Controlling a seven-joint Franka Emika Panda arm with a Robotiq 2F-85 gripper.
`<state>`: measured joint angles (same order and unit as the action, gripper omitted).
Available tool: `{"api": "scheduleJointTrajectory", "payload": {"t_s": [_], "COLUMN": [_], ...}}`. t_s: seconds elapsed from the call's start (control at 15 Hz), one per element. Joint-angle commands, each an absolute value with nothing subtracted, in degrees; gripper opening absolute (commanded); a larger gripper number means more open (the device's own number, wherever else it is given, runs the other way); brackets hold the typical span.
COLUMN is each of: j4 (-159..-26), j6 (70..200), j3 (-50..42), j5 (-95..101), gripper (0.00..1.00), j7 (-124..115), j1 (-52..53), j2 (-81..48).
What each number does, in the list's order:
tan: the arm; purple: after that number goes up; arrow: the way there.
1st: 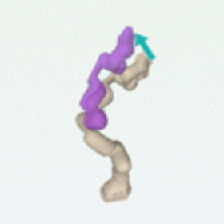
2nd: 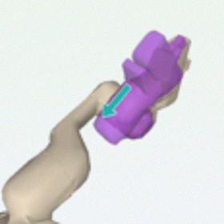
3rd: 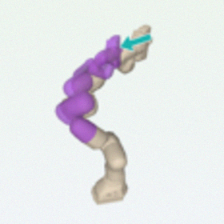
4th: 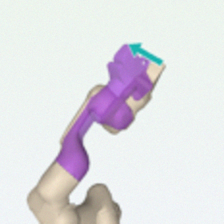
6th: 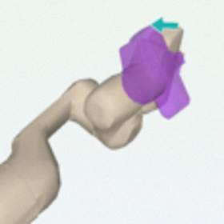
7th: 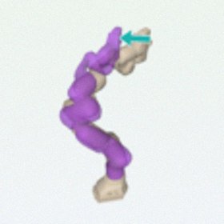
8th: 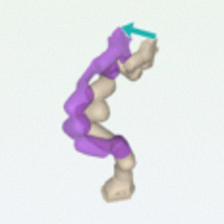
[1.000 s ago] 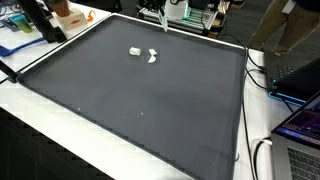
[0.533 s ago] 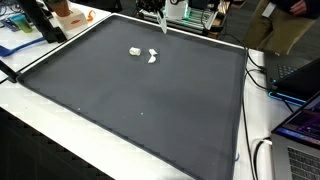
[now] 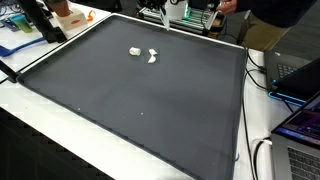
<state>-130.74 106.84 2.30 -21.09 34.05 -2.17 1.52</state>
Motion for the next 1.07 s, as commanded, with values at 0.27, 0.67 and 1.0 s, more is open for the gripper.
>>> {"api": "scheduleJointTrajectory", "payload": {"t_s": [0.27, 0.67, 1.0], "j4": [-115.52, -110.46, -124.99], "j6": [83.94, 83.68, 107.94], "j3": [1.69, 1.56, -1.83], "j5": [-25.17, -26.34, -22.34], "gripper": [0.01, 0.59, 0.96], "j7": [22.52, 17.4, 26.14], "j1": [-0.32, -0.05, -2.83], "j2": [-0.03, -1.2, 4.66]}}
